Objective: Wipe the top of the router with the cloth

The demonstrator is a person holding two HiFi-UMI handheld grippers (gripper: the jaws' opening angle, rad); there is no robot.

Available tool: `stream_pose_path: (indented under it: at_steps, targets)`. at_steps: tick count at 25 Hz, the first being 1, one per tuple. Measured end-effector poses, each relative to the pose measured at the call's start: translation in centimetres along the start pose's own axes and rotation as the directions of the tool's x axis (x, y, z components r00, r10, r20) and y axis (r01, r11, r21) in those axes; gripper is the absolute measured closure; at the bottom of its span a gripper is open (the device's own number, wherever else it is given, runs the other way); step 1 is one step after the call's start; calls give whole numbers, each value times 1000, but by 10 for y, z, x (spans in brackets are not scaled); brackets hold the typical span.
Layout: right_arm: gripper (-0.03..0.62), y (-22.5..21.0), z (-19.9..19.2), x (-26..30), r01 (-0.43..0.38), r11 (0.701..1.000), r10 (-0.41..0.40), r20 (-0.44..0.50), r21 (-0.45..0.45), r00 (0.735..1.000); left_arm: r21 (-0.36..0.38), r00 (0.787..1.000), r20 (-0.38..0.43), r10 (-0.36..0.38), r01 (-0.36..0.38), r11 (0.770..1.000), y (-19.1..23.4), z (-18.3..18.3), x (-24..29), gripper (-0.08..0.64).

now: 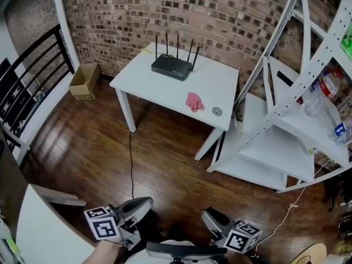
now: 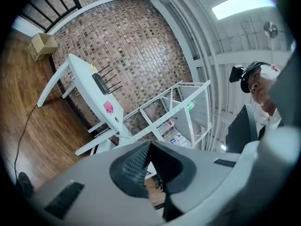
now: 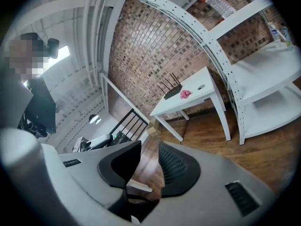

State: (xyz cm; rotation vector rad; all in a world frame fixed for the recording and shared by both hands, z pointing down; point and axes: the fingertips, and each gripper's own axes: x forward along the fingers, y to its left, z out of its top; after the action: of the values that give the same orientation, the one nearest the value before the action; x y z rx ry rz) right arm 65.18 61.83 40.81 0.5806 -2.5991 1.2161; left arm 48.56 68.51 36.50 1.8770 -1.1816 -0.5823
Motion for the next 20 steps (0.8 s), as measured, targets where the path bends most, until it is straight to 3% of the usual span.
stream_pose_path:
  at_steps: [8, 13, 20]
  targets:
    - [430, 26, 45, 147, -4, 996, -7, -133, -87, 991, 3, 996, 82, 41, -41, 999, 87, 95, -25, 531]
    - [422, 46, 78, 228, -3, 988, -20, -148, -152, 989, -5, 992, 116, 56, -56, 998, 128, 155, -48, 531]
    - [379, 52, 115, 295, 51, 969, -84, -131, -241, 988, 11, 987, 140, 76, -78, 997, 164, 218, -69, 531]
